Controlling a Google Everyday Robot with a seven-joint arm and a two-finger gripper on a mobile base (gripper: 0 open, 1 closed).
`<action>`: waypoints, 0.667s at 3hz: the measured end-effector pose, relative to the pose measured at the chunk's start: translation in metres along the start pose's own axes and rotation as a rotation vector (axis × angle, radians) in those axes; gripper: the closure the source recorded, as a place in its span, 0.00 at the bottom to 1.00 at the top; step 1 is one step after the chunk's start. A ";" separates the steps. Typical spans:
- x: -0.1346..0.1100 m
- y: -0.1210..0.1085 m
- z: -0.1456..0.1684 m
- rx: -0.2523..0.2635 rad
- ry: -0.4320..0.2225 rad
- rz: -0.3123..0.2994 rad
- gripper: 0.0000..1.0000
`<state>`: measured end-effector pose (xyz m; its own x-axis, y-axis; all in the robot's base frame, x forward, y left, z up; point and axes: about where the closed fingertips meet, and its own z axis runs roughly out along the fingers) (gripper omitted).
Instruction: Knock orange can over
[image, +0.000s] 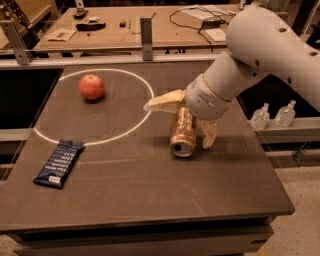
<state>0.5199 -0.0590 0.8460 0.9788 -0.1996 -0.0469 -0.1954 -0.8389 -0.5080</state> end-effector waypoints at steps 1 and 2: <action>0.000 -0.001 -0.002 0.000 0.000 0.000 0.00; 0.000 -0.002 -0.003 0.000 0.000 0.000 0.00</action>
Offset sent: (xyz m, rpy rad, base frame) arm 0.0535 -0.0294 0.0531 0.4456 0.4748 -0.4302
